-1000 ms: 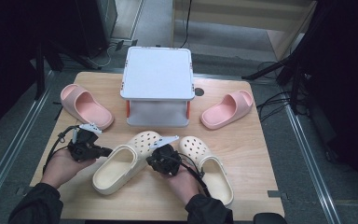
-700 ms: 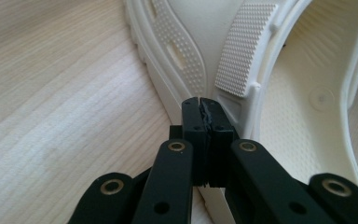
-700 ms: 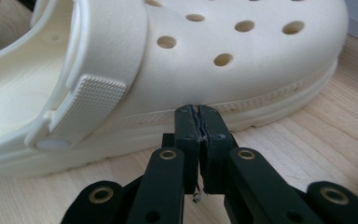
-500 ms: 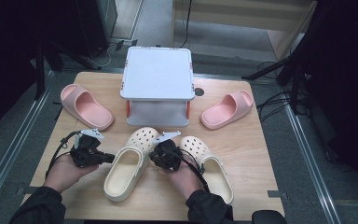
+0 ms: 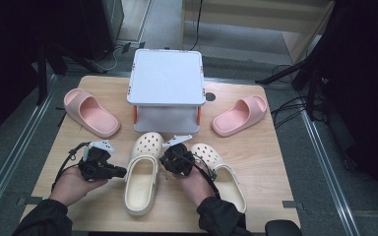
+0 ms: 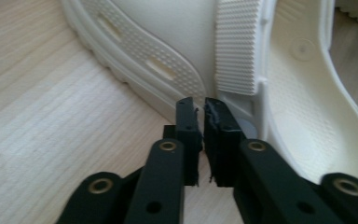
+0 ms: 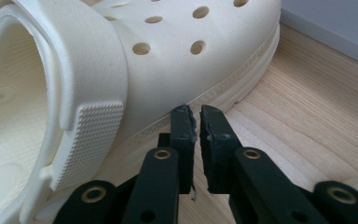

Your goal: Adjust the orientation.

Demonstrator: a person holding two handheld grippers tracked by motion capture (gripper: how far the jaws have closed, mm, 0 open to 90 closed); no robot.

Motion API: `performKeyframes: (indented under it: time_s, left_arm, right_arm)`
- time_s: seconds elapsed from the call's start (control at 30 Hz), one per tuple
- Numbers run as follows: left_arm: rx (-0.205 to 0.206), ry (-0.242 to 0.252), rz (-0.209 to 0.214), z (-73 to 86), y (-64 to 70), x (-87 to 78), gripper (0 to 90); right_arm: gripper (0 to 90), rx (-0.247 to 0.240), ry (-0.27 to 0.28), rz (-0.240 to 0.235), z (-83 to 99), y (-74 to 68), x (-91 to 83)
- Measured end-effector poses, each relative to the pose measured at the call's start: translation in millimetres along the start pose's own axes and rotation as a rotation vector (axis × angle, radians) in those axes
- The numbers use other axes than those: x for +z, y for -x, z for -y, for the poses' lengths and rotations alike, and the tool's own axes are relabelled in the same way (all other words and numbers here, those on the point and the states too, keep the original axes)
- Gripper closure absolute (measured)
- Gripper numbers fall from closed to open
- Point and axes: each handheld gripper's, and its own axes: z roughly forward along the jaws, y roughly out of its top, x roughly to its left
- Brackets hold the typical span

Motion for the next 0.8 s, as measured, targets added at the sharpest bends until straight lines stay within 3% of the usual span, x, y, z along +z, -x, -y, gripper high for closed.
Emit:
performKeyframes:
  time_s: [0.2, 0.33, 0.6, 0.8]
  left_arm:
    - [-0.032, 0.085, -0.035, -0.3, -7.4, -13.1, 65.2]
    - [-0.047, 0.095, -0.061, -4.1, -11.9, -17.2, 52.1]
    - [-0.012, 0.13, -0.068, -14.4, -19.0, -16.4, 43.1]
    - [-0.018, 0.122, -0.059, -22.2, -23.9, -12.0, 40.7]
  right_arm:
    - [75.0, -0.012, 0.053, -0.031, -0.5, -0.9, -18.3]
    - [72.5, -0.026, 0.068, -0.062, 2.7, 0.3, -37.9]
    - [67.0, -0.063, 0.089, -0.077, 11.7, 5.4, -75.1]
    - [65.1, -0.061, 0.087, -0.065, 27.0, 13.2, -104.2]
